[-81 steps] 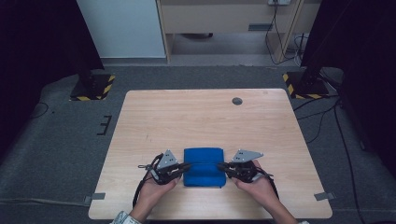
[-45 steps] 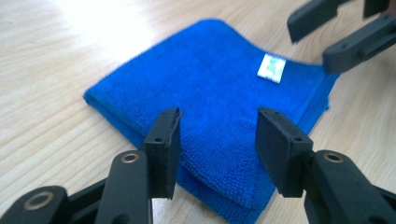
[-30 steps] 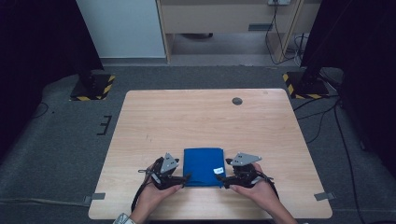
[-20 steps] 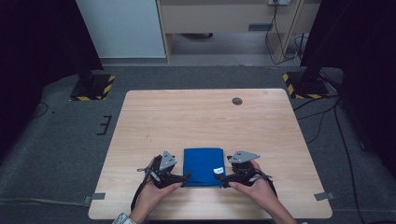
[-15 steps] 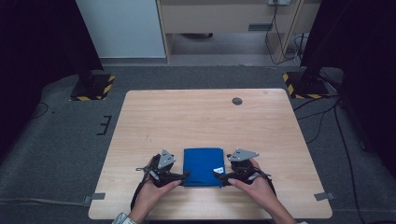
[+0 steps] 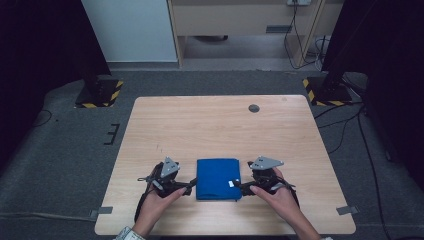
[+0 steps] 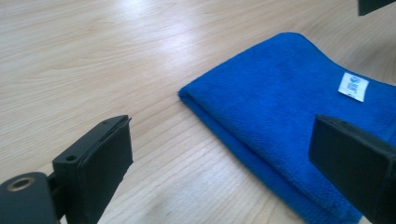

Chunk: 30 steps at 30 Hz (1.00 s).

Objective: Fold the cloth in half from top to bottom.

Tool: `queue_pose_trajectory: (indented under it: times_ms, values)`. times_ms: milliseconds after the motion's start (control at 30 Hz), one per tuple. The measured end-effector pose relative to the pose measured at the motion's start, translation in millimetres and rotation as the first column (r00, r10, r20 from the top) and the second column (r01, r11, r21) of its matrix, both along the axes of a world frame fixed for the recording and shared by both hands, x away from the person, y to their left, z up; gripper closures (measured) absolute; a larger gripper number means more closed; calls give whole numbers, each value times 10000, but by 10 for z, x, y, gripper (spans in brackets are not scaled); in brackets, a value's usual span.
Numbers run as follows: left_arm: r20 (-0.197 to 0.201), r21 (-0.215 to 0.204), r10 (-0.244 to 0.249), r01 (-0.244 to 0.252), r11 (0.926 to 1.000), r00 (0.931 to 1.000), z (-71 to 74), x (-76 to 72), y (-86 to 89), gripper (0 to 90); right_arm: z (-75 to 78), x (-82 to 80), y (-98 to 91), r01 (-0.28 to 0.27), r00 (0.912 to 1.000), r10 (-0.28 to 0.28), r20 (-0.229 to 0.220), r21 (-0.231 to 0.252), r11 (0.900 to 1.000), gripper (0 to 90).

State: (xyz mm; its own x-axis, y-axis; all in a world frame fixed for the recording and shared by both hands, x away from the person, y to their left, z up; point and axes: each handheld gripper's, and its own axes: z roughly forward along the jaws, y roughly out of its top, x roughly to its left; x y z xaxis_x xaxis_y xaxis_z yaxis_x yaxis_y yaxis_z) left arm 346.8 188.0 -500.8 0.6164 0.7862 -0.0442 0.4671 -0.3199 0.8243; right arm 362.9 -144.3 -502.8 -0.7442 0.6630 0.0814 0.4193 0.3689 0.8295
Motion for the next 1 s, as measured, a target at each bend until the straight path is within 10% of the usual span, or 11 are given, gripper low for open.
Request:
queue_pose_trajectory:
  times_ms: [1000]
  values:
    - [-57,-15,563,-563,9984,9984,40,43,353,57,99,95,-377,978,9950,-984,181,335,9946,78]
